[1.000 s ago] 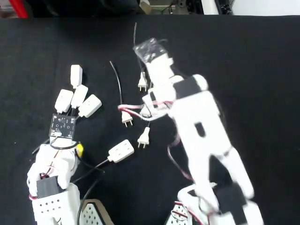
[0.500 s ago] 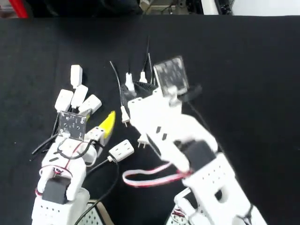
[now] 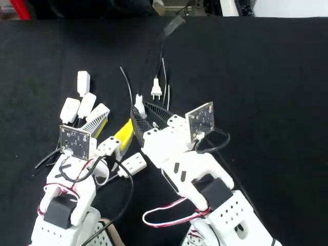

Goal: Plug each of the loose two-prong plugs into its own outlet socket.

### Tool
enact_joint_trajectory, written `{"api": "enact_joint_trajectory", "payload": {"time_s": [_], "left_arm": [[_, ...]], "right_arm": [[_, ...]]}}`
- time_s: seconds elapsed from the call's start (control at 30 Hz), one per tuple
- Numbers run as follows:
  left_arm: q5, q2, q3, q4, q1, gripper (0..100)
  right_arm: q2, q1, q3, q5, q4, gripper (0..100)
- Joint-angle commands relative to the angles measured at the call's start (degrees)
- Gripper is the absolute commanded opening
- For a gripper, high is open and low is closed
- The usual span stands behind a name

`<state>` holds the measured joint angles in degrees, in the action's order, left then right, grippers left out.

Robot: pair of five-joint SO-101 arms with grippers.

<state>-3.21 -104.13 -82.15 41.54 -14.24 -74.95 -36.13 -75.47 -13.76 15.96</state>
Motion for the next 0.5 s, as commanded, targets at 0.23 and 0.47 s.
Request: {"api": "enact_joint_trajectory", "payload": {"time_s": [0.23,0.47], "left_arm": [[10.5,-0.4,7.1,12.3,-6.1,26],[9.7,-0.3,6.6,9.7,-5.1,26]], "right_arm": [[-0.8,0.0,1.6,-0.6,1.0,1.3],[-0.8,-2.9,1.8,-1.1,5.3,1.3]]}}
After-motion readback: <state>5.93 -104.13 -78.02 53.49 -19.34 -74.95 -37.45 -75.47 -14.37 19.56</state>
